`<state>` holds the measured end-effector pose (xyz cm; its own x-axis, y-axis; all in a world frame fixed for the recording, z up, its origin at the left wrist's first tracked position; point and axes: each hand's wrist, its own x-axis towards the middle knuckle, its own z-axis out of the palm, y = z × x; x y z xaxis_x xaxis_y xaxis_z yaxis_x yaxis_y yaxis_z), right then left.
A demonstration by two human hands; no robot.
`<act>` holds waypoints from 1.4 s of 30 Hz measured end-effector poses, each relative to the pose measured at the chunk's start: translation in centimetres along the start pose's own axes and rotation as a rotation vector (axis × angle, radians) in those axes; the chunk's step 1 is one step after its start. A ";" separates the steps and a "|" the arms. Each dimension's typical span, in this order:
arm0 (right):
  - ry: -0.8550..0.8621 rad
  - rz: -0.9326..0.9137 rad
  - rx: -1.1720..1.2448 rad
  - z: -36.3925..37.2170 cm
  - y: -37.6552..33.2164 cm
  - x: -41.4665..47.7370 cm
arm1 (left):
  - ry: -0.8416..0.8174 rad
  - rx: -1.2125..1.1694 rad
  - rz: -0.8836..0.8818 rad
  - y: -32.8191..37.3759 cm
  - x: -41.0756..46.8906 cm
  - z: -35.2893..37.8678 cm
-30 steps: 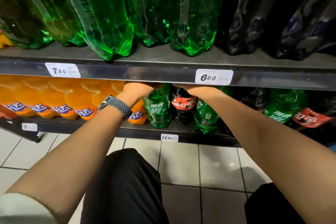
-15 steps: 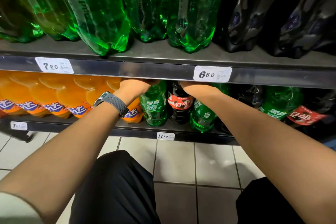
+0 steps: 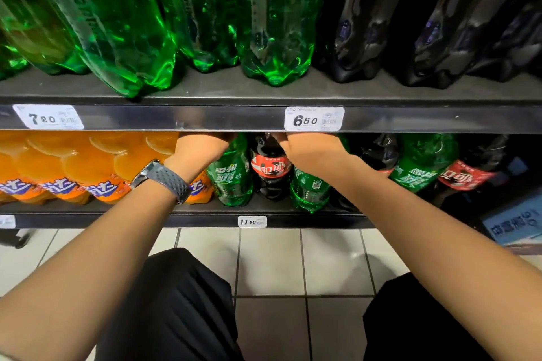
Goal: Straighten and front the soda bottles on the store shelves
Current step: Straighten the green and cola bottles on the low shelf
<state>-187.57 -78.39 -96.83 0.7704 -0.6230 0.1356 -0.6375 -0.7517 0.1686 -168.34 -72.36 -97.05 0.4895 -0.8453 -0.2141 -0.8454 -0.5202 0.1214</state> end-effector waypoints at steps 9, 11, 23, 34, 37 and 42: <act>0.309 0.262 0.000 2.1 6.9 -7.6 | 0.047 0.084 0.339 5.7 -1.5 1.0; 0.266 0.352 -0.007 2.3 8.4 -8.8 | -0.050 0.018 0.350 7.6 -1.4 1.2; 0.004 0.749 0.444 2.9 13.2 -7.9 | -0.582 -0.465 0.289 15.0 -1.3 1.4; -0.069 0.802 0.472 4.1 13.8 -7.8 | -0.505 -0.536 0.204 16.0 -1.1 3.0; -0.126 0.792 0.514 4.2 14.2 -7.7 | -0.345 -0.493 0.180 16.0 -1.2 3.4; -0.278 0.735 0.606 4.4 15.7 -8.5 | -0.237 -0.465 0.195 16.1 -1.9 4.1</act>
<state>-204.09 -85.83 -99.59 0.2039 -0.9490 -0.2403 -0.9100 -0.0931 -0.4041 -183.75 -78.57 -98.67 0.2263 -0.9087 -0.3507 -0.7059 -0.4011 0.5838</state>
